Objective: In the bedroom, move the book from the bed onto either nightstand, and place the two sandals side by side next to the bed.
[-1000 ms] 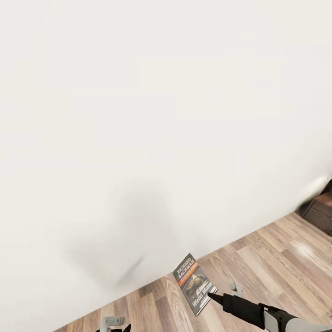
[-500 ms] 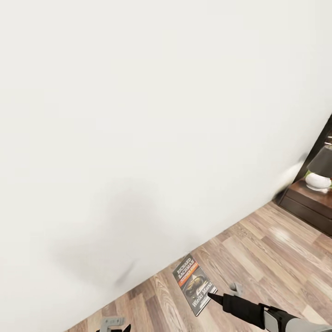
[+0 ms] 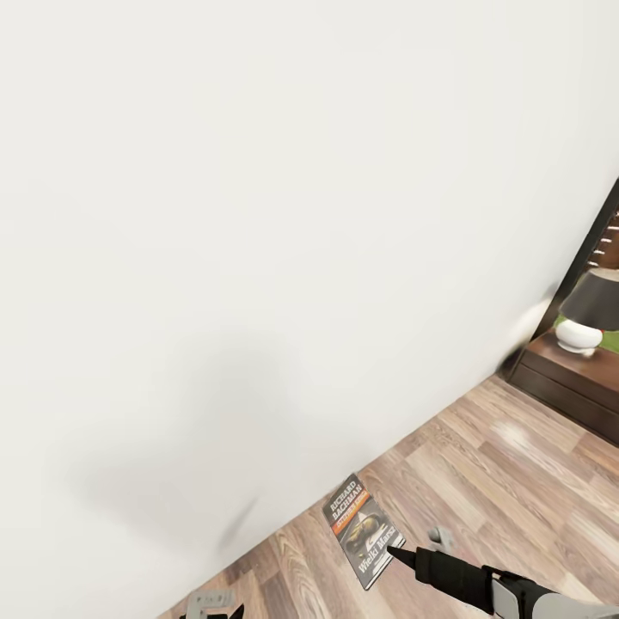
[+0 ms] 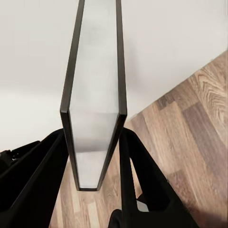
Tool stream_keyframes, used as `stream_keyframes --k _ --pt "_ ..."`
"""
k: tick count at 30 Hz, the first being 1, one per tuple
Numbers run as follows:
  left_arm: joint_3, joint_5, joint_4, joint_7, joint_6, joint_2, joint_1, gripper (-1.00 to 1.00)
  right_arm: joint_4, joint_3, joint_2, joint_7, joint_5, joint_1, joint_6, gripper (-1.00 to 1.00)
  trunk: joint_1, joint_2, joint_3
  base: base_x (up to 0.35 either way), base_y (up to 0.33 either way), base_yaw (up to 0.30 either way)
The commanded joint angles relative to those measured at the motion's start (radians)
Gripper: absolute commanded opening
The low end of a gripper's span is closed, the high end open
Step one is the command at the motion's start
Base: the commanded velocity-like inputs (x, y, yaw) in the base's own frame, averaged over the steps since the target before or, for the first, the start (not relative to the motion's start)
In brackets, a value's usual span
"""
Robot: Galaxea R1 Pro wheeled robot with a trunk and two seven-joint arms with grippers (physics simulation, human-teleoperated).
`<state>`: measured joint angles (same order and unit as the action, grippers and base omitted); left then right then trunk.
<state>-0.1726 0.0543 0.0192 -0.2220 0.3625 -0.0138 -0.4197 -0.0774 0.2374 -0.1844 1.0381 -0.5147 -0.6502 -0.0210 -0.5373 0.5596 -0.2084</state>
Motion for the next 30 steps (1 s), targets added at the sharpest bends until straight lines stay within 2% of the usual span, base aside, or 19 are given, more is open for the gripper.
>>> stream_keyframes --k 1,7,30 --pt "-0.008 0.006 -0.001 -0.003 0.003 0.0 -0.001 1.0 -0.003 0.003 0.0 0.005 -0.011 -0.002 -0.002 -1.0 -0.001 0.001 -0.002 0.314 0.0 -0.016" --pt "-0.008 0.006 -0.001 -0.003 0.003 0.0 -0.002 1.0 -0.003 0.003 0.0 0.005 -0.011 -0.002 -0.002 -1.0 -0.001 0.001 -0.002 0.173 0.0 -0.166" --pt "-0.008 0.006 -0.001 -0.003 0.003 0.0 -0.001 1.0 -0.003 0.003 0.0 0.005 -0.01 -0.002 -0.002 -1.0 -0.001 0.001 -0.002 0.003 0.0 -0.235"
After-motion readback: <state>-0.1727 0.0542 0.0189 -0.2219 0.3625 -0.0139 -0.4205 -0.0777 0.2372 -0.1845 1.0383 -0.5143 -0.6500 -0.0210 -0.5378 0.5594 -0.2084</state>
